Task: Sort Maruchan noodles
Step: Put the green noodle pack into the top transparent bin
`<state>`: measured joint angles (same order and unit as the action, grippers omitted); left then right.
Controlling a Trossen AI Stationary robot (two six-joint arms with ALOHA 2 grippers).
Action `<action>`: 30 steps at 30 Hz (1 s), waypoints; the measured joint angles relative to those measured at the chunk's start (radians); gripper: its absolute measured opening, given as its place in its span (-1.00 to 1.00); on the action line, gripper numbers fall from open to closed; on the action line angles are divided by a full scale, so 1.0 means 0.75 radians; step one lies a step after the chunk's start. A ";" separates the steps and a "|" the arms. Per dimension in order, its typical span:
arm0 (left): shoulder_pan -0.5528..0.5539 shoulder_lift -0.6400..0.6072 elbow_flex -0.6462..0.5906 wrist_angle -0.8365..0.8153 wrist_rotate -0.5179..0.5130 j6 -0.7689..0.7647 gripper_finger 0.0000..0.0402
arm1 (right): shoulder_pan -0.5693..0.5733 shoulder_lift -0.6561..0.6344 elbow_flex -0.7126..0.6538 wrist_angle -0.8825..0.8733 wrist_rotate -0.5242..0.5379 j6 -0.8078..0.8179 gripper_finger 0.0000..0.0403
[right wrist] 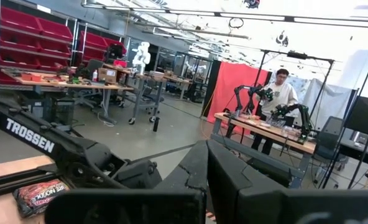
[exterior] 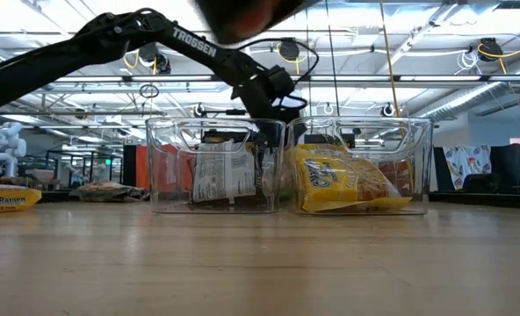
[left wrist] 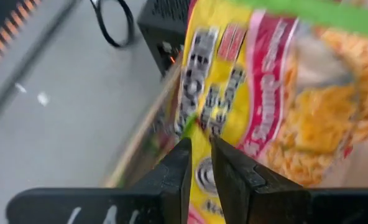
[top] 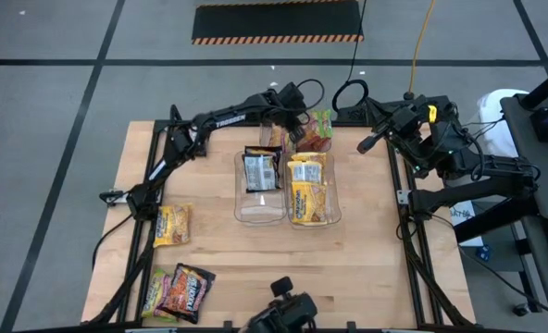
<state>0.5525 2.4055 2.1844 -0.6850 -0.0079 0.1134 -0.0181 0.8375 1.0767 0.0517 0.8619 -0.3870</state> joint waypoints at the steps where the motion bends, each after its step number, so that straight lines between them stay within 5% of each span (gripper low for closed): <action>1: 0.010 0.000 0.000 -0.027 0.036 -0.028 -0.66 | 0.000 -0.001 0.000 0.000 0.000 0.000 -1.00; 12: 0.019 0.004 0.000 -0.039 0.261 -0.009 -0.66 | 0.000 -0.001 0.000 0.000 0.000 0.000 -1.00; 20: 0.010 0.013 -0.001 0.037 0.078 0.077 -0.66 | 0.000 -0.001 0.000 0.001 0.000 0.000 -1.00; 30: 0.031 0.013 -0.001 0.020 0.152 0.061 -0.66 | 0.000 -0.001 0.000 0.000 0.000 0.000 -1.00</action>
<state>0.5758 2.4153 2.1838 -0.6703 0.1063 0.1593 -0.0180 0.8371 1.0767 0.0520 0.8621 -0.3870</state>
